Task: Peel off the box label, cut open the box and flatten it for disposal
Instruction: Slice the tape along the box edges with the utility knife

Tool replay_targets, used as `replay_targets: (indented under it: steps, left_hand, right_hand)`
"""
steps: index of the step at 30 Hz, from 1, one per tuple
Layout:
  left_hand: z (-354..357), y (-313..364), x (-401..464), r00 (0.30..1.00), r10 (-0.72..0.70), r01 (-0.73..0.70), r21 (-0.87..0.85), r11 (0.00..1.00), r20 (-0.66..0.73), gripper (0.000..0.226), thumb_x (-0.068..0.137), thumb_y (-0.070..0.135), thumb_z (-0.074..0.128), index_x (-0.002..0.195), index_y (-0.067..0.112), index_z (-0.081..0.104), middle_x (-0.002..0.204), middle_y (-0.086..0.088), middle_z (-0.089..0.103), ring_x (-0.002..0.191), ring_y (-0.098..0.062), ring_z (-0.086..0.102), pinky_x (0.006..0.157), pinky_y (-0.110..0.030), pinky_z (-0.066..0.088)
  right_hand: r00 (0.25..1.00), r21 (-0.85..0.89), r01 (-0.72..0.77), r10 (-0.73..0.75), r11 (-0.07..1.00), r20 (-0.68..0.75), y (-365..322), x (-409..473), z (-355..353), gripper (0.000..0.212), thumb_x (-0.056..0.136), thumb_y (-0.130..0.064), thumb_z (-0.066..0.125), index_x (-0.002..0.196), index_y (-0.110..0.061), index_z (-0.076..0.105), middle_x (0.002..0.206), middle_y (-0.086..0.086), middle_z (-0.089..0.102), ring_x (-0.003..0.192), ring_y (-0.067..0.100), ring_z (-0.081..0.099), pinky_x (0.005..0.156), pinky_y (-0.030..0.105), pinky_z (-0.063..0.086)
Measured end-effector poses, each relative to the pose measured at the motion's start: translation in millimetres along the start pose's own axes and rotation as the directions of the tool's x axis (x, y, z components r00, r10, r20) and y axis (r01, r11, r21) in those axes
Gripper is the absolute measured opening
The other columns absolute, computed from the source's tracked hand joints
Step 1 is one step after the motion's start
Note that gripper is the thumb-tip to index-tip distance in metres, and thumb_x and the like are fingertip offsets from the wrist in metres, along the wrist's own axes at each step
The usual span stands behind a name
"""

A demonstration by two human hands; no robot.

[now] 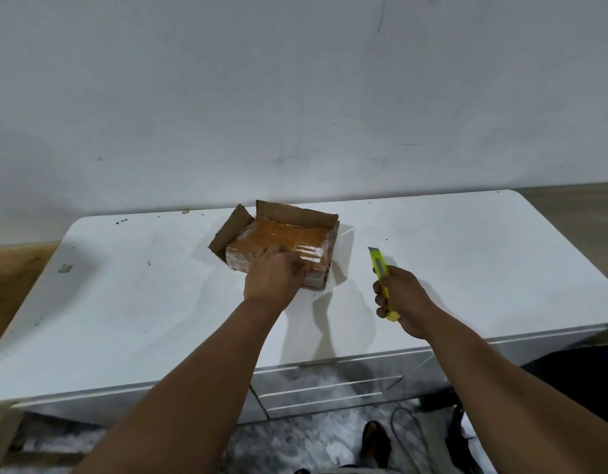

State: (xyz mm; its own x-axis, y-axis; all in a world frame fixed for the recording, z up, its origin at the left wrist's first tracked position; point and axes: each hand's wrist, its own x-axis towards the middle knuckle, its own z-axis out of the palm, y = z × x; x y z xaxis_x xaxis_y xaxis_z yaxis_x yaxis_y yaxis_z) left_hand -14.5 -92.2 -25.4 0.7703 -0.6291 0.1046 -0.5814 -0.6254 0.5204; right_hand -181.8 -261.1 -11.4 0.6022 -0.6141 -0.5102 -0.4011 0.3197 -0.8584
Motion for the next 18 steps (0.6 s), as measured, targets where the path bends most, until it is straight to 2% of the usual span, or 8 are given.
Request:
replay_targets:
  steps: [3,7,12,14,16,18]
  left_hand:
    - [2,-2,1,1.0,0.004,-0.004,0.002,1.0,-0.006,0.021,0.091,0.039,0.068,0.101,0.024,0.079,0.11,0.0,0.064,0.113,-0.028,0.054,0.085,-0.044,0.053]
    - [3,-3,1,1.0,0.002,-0.002,-0.009,1.0,-0.01,0.019,0.091,0.038,0.068,0.102,0.025,0.079,0.11,0.001,0.064,0.114,-0.028,0.054,0.085,-0.043,0.053]
    - [3,-3,0,1.0,0.007,-0.008,-0.013,1.0,-0.023,0.019,0.091,0.034,0.07,0.103,0.022,0.078,0.11,-0.001,0.065,0.114,-0.029,0.053,0.086,-0.042,0.052]
    - [4,-3,-1,0.999,0.015,-0.015,-0.003,1.0,-0.031,0.02,0.091,0.034,0.069,0.103,0.021,0.078,0.11,-0.001,0.065,0.115,-0.03,0.052,0.087,-0.041,0.051]
    - [6,-2,-2,0.998,0.027,-0.026,0.014,1.0,-0.053,0.022,0.09,0.036,0.069,0.102,0.02,0.077,0.11,-0.001,0.065,0.115,-0.03,0.051,0.089,-0.04,0.049]
    - [9,0,-3,0.996,0.031,-0.027,0.048,0.998,-0.081,0.03,0.085,0.047,0.066,0.1,0.023,0.076,0.109,0.002,0.066,0.112,-0.029,0.054,0.098,-0.044,0.045]
  right_hand:
    - [0.999,0.056,-0.011,0.009,0.998,0.043,3,3,-1,0.022,0.092,0.001,0.032,0.094,-0.012,0.05,0.082,0.009,0.046,0.058,0.019,0.038,0.05,0.03,0.036]
    - [0.991,0.082,-0.047,0.036,0.995,0.132,7,5,-3,0.029,0.093,0.004,0.032,0.112,-0.01,0.05,0.091,0.012,0.046,0.062,0.019,0.04,0.055,0.032,0.037]
    - [0.982,0.057,-0.076,0.065,0.995,0.177,10,8,-5,0.037,0.095,0.004,0.034,0.124,-0.014,0.047,0.096,0.011,0.052,0.063,0.018,0.043,0.056,0.031,0.039]
    - [0.988,0.021,-0.057,0.054,0.998,0.142,11,12,-5,0.04,0.095,0.0,0.036,0.129,-0.019,0.045,0.099,0.01,0.057,0.063,0.019,0.044,0.054,0.03,0.041]
    - [0.999,-0.047,-0.013,0.015,0.999,0.048,10,19,-5,0.039,0.095,-0.008,0.039,0.13,-0.024,0.043,0.102,0.009,0.065,0.064,0.021,0.048,0.058,0.032,0.045]
    - [0.998,-0.205,0.043,-0.051,0.978,-0.035,8,26,-7,0.029,0.098,-0.021,0.041,0.127,-0.025,0.042,0.1,0.002,0.072,0.07,0.021,0.054,0.065,0.034,0.045]
